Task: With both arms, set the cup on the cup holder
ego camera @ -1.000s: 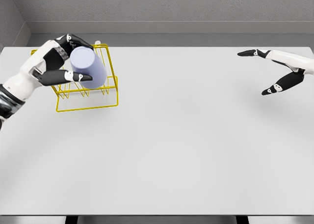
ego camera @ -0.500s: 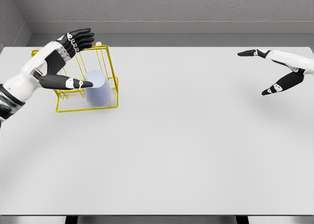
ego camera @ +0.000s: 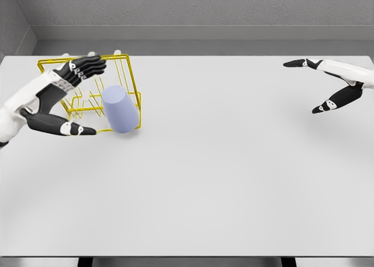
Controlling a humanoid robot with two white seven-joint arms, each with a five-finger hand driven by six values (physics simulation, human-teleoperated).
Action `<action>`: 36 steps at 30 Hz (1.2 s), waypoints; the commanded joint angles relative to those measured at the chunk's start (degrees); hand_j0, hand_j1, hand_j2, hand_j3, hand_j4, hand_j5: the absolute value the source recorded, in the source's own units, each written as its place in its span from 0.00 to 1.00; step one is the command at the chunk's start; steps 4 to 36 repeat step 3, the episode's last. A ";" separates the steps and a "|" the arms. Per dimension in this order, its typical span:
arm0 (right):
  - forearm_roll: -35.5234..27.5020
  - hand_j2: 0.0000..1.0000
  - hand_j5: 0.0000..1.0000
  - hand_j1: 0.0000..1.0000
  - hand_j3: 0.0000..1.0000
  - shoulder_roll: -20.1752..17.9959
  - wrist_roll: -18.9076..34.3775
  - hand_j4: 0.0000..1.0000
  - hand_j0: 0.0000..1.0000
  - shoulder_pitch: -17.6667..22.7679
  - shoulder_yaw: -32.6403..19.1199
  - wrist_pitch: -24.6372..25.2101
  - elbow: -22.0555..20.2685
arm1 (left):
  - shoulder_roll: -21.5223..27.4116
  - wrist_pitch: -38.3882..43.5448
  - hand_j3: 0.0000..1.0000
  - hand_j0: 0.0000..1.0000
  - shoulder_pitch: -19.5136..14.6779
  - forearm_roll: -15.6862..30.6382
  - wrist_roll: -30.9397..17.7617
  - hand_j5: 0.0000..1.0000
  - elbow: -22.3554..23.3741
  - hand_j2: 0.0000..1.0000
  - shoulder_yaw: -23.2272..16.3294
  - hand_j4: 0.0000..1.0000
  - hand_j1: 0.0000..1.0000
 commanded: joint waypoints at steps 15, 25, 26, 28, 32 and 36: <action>-0.44 1.00 1.00 1.00 1.00 -0.06 -0.02 1.00 1.00 0.00 -0.08 0.14 -0.02 | 1.10 -4.49 1.00 1.00 0.79 -0.07 -0.36 1.00 -0.29 1.00 0.21 1.00 1.00; -0.44 1.00 1.00 1.00 1.00 -0.06 -0.02 1.00 1.00 0.00 -0.08 0.14 -0.02 | 1.10 -4.49 1.00 1.00 0.79 -0.07 -0.36 1.00 -0.29 1.00 0.21 1.00 1.00; -0.44 1.00 1.00 1.00 1.00 -0.06 -0.02 1.00 1.00 0.00 -0.08 0.14 -0.02 | 1.10 -4.49 1.00 1.00 0.79 -0.07 -0.36 1.00 -0.29 1.00 0.21 1.00 1.00; -0.44 1.00 1.00 1.00 1.00 -0.06 -0.02 1.00 1.00 0.00 -0.08 0.14 -0.02 | 1.10 -4.49 1.00 1.00 0.79 -0.07 -0.36 1.00 -0.29 1.00 0.21 1.00 1.00; -0.44 1.00 1.00 1.00 1.00 -0.06 -0.02 1.00 1.00 0.00 -0.08 0.14 -0.02 | 1.10 -4.49 1.00 1.00 0.79 -0.07 -0.36 1.00 -0.29 1.00 0.21 1.00 1.00; -0.44 1.00 1.00 1.00 1.00 -0.06 -0.02 1.00 1.00 0.00 -0.08 0.14 -0.02 | 1.10 -4.49 1.00 1.00 0.79 -0.07 -0.36 1.00 -0.29 1.00 0.21 1.00 1.00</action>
